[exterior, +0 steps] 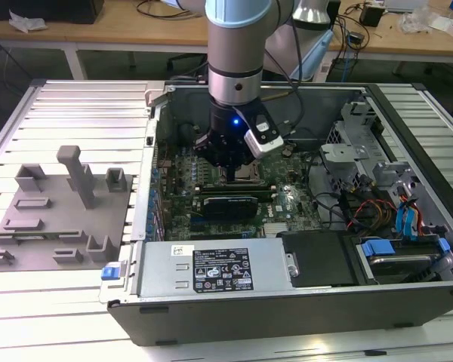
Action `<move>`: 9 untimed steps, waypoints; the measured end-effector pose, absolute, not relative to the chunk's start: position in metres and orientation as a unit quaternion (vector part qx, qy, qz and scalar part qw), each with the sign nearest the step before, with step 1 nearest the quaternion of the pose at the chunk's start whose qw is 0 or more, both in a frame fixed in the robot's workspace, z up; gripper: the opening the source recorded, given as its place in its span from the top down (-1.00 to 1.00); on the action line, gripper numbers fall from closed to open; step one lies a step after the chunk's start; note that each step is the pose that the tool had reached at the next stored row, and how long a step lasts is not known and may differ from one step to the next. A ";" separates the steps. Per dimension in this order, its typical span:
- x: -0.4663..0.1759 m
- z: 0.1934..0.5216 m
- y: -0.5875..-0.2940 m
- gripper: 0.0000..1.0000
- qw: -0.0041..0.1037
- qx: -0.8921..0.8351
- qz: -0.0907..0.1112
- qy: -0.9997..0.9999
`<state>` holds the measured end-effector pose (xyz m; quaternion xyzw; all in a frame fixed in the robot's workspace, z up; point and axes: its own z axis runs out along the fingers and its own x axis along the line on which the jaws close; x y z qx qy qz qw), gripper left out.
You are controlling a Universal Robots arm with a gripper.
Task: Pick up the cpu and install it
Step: 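Install the second cpu locking lever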
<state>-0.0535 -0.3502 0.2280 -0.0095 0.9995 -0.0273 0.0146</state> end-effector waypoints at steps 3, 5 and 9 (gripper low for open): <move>-0.055 0.228 -0.350 0.79 0.015 -0.009 -0.027 0.999; -0.056 0.228 -0.350 0.79 0.015 -0.009 -0.027 0.999; -0.062 0.224 -0.350 0.79 0.016 -0.007 -0.027 0.999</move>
